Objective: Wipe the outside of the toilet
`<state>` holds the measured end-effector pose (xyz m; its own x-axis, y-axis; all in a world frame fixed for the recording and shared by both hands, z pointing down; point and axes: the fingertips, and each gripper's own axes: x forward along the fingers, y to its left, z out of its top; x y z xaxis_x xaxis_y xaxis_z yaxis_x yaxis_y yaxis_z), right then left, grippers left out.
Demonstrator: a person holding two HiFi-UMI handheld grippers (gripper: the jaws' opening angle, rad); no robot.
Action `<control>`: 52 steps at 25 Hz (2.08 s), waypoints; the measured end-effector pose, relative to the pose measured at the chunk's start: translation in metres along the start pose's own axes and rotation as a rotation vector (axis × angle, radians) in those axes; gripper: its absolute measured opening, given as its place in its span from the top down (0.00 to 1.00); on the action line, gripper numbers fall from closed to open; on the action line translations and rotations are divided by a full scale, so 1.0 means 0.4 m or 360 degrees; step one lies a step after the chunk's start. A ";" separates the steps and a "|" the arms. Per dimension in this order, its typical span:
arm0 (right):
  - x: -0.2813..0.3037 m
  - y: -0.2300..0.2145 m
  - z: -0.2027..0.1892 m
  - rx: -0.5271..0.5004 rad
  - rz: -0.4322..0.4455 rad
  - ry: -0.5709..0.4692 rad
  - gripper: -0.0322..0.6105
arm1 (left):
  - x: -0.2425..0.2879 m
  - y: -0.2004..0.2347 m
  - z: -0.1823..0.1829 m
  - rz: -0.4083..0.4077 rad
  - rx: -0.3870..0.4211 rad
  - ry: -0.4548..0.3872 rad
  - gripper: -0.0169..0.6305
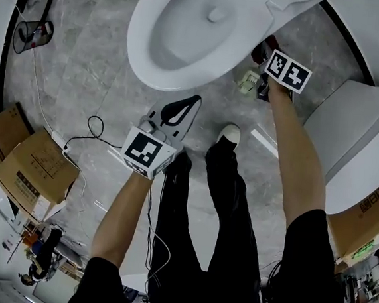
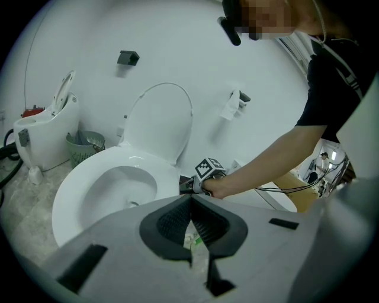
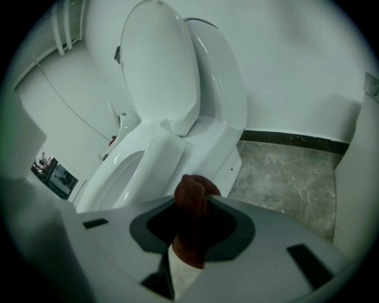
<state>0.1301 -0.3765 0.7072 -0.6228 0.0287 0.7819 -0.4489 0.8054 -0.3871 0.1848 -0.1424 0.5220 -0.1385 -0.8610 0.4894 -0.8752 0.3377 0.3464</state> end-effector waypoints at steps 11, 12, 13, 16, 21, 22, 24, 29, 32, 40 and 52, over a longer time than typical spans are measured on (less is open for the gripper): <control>-0.037 0.129 -0.129 -0.0517 0.0091 0.0112 0.80 | -0.102 0.037 -0.030 0.0021 -0.0019 -0.0042 0.96; -0.040 0.142 -0.145 -0.0542 0.0096 0.0123 0.80 | -0.115 0.042 -0.036 0.0025 -0.0021 -0.0043 0.96; -0.042 0.156 -0.161 -0.0566 0.0102 0.0133 0.80 | -0.128 0.048 -0.041 0.0030 -0.0023 -0.0046 0.96; -0.049 0.198 -0.211 -0.0635 0.0112 0.0163 0.80 | -0.170 0.059 -0.058 0.0042 -0.0031 -0.0054 0.96; -0.063 0.244 -0.275 -0.0713 0.0089 0.0183 0.80 | -0.233 0.074 -0.091 0.0052 -0.0035 -0.0059 0.96; -0.064 0.252 -0.285 -0.0729 0.0082 0.0186 0.80 | -0.246 0.081 -0.095 0.0058 -0.0038 -0.0065 0.96; -0.066 0.273 -0.307 -0.0768 0.0070 0.0201 0.80 | -0.273 0.094 -0.104 0.0070 -0.0048 -0.0076 0.96; -0.067 0.327 -0.370 -0.0840 0.0068 0.0244 0.80 | -0.332 0.120 -0.133 0.0084 -0.0065 -0.0086 0.96; -0.065 0.363 -0.412 -0.0869 0.0077 0.0278 0.80 | -0.365 0.136 -0.151 0.0099 -0.0075 -0.0089 0.96; -0.066 0.446 -0.482 -0.0845 0.0090 0.0306 0.80 | -0.447 0.175 -0.186 0.0130 -0.0089 -0.0094 0.96; -0.058 0.643 -0.574 -0.0651 0.0155 0.0283 0.80 | -0.595 0.254 -0.237 0.0188 -0.0101 -0.0086 0.96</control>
<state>0.1764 -0.0340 0.7017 -0.5139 0.1880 0.8370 -0.0816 0.9606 -0.2658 0.1727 0.1331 0.5167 -0.2653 -0.8325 0.4863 -0.8205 0.4598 0.3396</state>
